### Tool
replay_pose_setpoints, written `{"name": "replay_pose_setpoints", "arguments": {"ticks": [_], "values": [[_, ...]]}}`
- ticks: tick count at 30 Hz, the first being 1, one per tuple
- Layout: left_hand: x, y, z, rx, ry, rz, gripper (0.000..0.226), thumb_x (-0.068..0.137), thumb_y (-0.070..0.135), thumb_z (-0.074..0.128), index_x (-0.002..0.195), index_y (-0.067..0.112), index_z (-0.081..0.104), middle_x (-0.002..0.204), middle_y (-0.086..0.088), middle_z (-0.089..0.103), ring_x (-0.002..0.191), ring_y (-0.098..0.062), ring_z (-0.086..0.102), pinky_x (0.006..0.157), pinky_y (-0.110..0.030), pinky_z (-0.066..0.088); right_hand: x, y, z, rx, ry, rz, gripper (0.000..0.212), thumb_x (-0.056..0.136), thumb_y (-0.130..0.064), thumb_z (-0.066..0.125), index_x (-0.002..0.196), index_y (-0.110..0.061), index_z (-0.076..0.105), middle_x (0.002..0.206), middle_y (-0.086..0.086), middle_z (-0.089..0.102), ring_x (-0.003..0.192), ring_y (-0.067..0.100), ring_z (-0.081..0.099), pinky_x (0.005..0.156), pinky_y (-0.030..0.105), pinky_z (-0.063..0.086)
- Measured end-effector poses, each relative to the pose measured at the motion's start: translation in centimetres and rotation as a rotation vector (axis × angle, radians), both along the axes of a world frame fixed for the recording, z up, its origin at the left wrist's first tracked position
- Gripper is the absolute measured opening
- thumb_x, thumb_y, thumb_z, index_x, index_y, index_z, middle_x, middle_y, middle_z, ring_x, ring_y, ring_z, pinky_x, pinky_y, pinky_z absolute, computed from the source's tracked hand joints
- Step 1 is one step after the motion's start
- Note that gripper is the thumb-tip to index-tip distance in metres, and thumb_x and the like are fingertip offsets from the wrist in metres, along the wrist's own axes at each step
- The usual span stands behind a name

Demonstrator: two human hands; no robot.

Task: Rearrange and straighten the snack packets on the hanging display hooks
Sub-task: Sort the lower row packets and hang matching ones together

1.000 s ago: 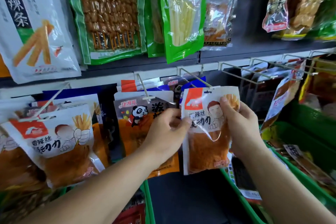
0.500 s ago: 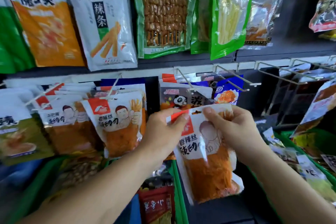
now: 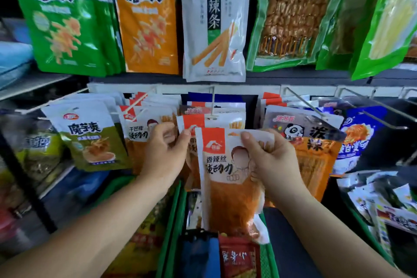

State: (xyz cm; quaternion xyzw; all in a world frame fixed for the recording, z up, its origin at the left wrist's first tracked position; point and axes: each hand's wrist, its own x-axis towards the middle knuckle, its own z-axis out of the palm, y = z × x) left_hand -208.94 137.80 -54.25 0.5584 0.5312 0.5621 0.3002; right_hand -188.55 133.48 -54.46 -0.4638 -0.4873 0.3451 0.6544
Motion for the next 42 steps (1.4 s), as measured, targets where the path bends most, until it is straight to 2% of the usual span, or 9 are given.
{"name": "replay_pose_setpoints", "arguments": {"ticks": [7,10,14,20,24,32,35,38,42], "values": [[-0.8,1.5,0.6,-0.08,0.039,-0.134,0.019,0.103,0.032,0.059,0.119,0.031,0.069,0.102,0.021,0.072,0.094,0.006,0.065,0.083,-0.015,0.052,-2.0,1.9,-0.2,-0.044,0.138,0.044,0.007,0.099,-0.021,0.07,0.101,-0.014,0.071,0.093,0.01,0.081,0.085,0.027,0.08,0.07,0.039,0.066],[-1.1,1.4,0.5,-0.12,-0.046,-0.183,0.026,0.104,0.034,0.057,0.123,0.026,0.072,0.109,0.015,0.078,0.106,-0.002,0.071,0.101,-0.03,0.055,-1.9,2.6,-0.4,-0.06,0.153,0.044,0.017,0.098,-0.021,0.071,0.107,-0.007,0.069,0.098,0.013,0.08,0.089,0.031,0.08,0.078,0.05,0.066],[-1.5,1.1,0.8,-0.206,-0.177,-0.27,0.029,0.102,0.04,0.058,0.127,0.03,0.069,0.118,0.007,0.078,0.113,-0.017,0.073,0.104,-0.044,0.055,-1.4,3.1,-0.7,-0.063,0.132,0.049,0.014,0.098,-0.024,0.072,0.103,-0.01,0.07,0.104,0.021,0.078,0.096,0.04,0.077,0.086,0.065,0.061],[-2.9,0.0,1.1,-0.23,-0.277,-0.285,0.026,0.103,0.035,0.057,0.124,0.026,0.069,0.114,-0.002,0.079,0.108,-0.028,0.075,0.095,-0.051,0.059,1.8,2.1,0.5,-0.079,0.033,0.051,0.027,0.098,-0.022,0.07,0.113,0.0,0.067,0.092,0.019,0.079,0.078,0.031,0.079,0.067,0.046,0.066],[-3.1,-0.8,1.1,-0.239,-0.231,-0.283,0.027,0.102,0.041,0.058,0.124,0.03,0.07,0.115,0.003,0.079,0.112,-0.023,0.073,0.104,-0.053,0.054,3.6,0.8,0.3,-0.132,0.05,0.169,0.031,0.099,-0.018,0.066,0.126,-0.004,0.068,0.112,0.018,0.079,0.1,0.036,0.078,0.081,0.047,0.064],[0.2,-5.0,-0.7,-0.393,-0.143,-0.513,0.026,0.107,0.028,0.052,0.12,0.03,0.074,0.112,-0.002,0.08,0.11,-0.027,0.074,0.108,-0.055,0.049,1.2,-1.9,-1.3,-0.148,0.071,0.137,0.022,0.097,-0.022,0.071,0.109,-0.004,0.068,0.098,0.024,0.079,0.093,0.043,0.077,0.081,0.055,0.064],[0.4,-6.2,-1.6,-0.454,-0.188,-0.507,0.042,0.106,0.05,0.042,0.115,0.026,0.076,0.11,-0.008,0.08,0.108,-0.032,0.074,0.108,-0.057,0.049,0.4,-2.1,-2.3,-0.165,-0.008,-0.013,0.011,0.096,-0.019,0.074,0.099,-0.013,0.065,0.088,0.018,0.078,0.081,0.035,0.079,0.068,0.05,0.066],[0.2,-6.9,-2.6,-0.485,-0.12,-0.543,0.062,0.09,0.079,0.042,0.115,0.032,0.074,0.114,0.001,0.079,0.112,-0.021,0.073,0.106,-0.051,0.05,0.0,-2.1,-2.8,-0.162,-0.092,-0.043,0.011,0.095,-0.02,0.076,0.093,-0.028,0.069,0.091,0.019,0.075,0.081,0.035,0.078,0.07,0.058,0.065],[-0.2,-7.1,-3.2,-0.321,-0.012,-0.466,0.041,0.089,0.073,0.053,0.107,0.043,0.075,0.109,0.018,0.078,0.108,0.001,0.069,0.109,-0.045,0.048,-0.7,-1.7,-3.0,-0.148,-0.082,-0.035,0.008,0.095,-0.017,0.075,0.091,-0.024,0.073,0.084,0.011,0.074,0.081,0.032,0.074,0.064,0.044,0.065]]}}
